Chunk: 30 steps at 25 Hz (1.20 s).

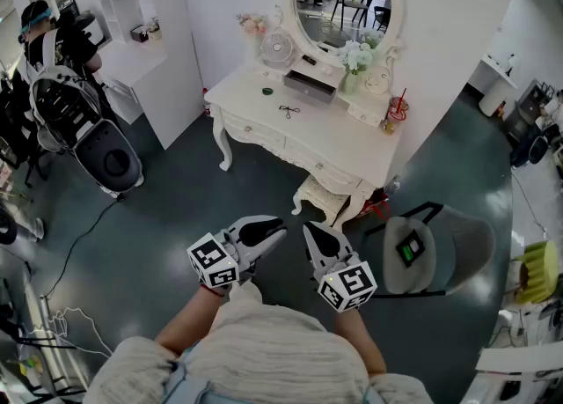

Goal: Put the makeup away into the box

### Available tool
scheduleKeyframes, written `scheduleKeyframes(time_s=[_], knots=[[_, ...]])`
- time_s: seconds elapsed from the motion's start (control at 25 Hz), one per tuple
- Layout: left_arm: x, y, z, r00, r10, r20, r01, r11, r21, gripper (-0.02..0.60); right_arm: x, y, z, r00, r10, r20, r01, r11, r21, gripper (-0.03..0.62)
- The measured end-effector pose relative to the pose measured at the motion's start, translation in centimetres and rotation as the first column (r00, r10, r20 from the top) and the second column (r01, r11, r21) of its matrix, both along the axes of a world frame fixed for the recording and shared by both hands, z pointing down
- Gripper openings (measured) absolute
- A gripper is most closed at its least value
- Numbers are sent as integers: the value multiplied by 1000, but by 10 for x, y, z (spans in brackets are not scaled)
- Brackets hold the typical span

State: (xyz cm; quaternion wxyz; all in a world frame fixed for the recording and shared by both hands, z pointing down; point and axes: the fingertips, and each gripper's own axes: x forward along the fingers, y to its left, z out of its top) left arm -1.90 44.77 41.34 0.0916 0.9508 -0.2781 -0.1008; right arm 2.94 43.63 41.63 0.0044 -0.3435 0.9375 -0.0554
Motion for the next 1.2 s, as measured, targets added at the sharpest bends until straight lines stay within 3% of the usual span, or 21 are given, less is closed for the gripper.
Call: scheduleKeyframes(time_s=[0.68, 1.04, 1.2], knots=[[-5, -13, -1, 1000, 1, 7, -1, 1000, 6, 84, -6, -12, -10, 999, -22, 48, 21, 1000, 23, 9], [-7, -18, -1, 1000, 3, 12, -3, 1000, 3, 84, -9, -14, -1, 992, -70, 105, 75, 996, -43, 9], [-11, -23, 0, 1000, 4, 14, -4, 1000, -5, 84, -13, -17, 0, 993, -79, 85, 84, 995, -54, 9]])
